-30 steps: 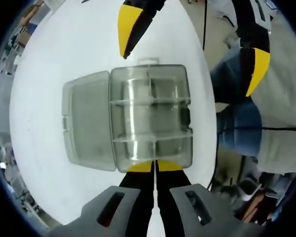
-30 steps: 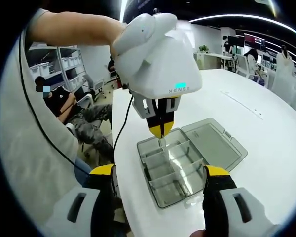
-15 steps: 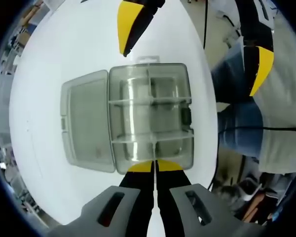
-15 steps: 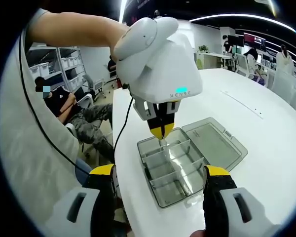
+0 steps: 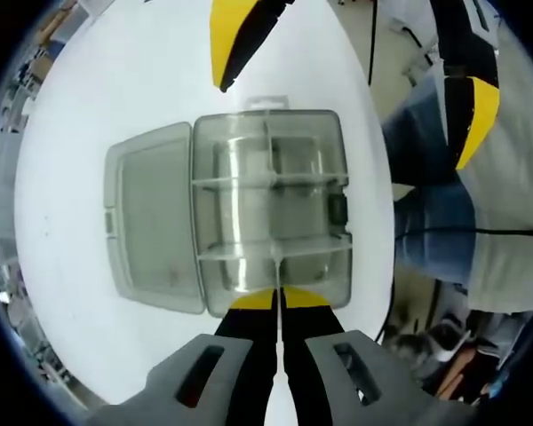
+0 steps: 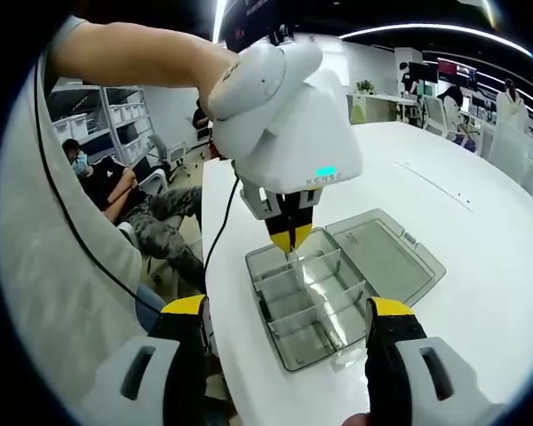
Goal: Insert the divider into the dual guide fixture by aligning both edges with the guide slots and pushing it downward to the bottom, including one-sided entry, uneven engagement, binding, and posture correction.
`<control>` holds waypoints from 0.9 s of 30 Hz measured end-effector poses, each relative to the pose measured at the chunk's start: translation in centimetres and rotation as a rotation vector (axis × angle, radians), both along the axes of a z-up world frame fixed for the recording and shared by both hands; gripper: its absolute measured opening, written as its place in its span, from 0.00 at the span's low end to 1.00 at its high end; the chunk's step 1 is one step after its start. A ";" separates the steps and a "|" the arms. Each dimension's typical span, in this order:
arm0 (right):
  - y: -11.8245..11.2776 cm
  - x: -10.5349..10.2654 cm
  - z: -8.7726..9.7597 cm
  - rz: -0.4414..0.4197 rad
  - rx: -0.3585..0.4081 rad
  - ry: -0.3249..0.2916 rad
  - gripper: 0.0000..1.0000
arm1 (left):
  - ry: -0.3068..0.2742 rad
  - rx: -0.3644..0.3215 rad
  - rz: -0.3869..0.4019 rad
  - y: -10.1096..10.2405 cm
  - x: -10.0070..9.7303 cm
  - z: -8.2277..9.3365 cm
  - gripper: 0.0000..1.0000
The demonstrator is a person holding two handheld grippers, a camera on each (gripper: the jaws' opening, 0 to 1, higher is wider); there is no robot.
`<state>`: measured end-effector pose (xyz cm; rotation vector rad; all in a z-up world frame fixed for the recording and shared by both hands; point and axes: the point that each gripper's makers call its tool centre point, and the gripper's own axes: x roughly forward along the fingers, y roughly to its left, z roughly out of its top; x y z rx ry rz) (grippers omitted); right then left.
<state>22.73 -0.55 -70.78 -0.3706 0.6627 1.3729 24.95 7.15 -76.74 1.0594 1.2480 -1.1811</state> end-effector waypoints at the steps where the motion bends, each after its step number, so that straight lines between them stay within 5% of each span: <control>1: 0.0 0.0 0.0 0.000 0.000 0.000 0.69 | 0.000 0.001 0.000 0.0 0.0 0.0 0.00; 27: -0.3 0.1 -0.1 -0.007 -0.003 0.001 0.70 | 0.003 0.007 0.009 0.0 -0.1 -0.7 0.00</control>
